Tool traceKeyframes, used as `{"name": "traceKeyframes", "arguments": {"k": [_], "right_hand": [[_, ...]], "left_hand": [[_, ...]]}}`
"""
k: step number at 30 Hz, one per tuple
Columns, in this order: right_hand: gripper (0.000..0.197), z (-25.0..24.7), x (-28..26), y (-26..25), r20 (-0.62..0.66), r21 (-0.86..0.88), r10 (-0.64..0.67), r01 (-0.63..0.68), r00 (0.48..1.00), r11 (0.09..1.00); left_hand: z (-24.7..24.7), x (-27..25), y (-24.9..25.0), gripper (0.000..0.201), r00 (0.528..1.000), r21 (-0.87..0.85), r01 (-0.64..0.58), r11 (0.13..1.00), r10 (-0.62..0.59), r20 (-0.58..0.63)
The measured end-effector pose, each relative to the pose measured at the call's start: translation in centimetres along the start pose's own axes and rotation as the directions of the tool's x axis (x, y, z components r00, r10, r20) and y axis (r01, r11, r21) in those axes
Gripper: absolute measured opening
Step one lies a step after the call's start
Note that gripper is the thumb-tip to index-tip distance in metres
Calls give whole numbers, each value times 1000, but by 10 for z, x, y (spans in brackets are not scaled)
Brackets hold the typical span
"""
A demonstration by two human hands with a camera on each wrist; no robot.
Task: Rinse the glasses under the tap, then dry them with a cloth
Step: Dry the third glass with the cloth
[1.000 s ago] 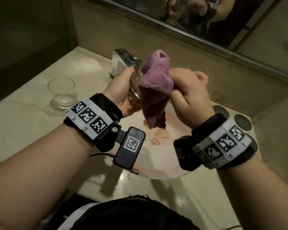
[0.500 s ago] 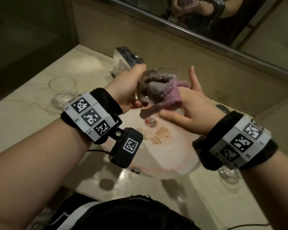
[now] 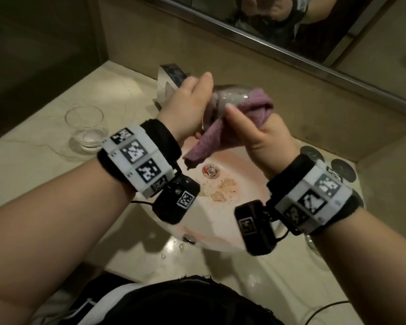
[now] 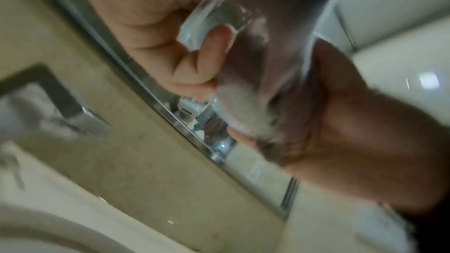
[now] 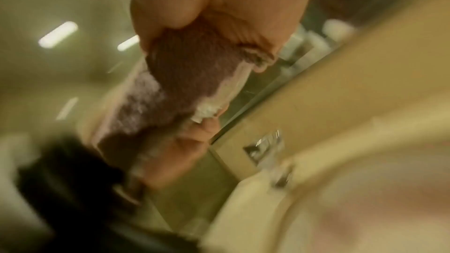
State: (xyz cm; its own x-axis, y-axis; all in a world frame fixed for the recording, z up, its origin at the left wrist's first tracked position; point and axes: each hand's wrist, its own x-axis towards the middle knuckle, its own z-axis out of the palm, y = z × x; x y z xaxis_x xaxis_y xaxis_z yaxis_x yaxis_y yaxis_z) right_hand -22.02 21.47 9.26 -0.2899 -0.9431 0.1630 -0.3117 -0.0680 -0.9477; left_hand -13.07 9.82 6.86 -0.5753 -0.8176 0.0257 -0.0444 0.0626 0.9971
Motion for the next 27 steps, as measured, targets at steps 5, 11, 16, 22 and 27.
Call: {"name": "traceKeyframes", "arguments": {"k": [5,11,16,22,27], "right_hand": [[13,0,0,4,-69,206,204,-187,976,961],[26,-19,-3,-3,132,-636,-17,98,991,765],[35,-21,2,2,201,-676,-170,262,965,688],[8,-9,11,3,-138,74,135,-126,981,989],[18,-10,13,-1,-137,291,289,-240,948,926]], "left_hand": [[-5,-5,-16,19,920,222,-390,894,370,127],[-6,-2,-8,65,876,-258,356,898,-224,428],[-5,6,-12,70,848,-152,359,921,-254,466],[5,8,-15,40,976,208,-213,955,198,92],[-4,4,-18,50,833,280,-552,785,511,211]]}}
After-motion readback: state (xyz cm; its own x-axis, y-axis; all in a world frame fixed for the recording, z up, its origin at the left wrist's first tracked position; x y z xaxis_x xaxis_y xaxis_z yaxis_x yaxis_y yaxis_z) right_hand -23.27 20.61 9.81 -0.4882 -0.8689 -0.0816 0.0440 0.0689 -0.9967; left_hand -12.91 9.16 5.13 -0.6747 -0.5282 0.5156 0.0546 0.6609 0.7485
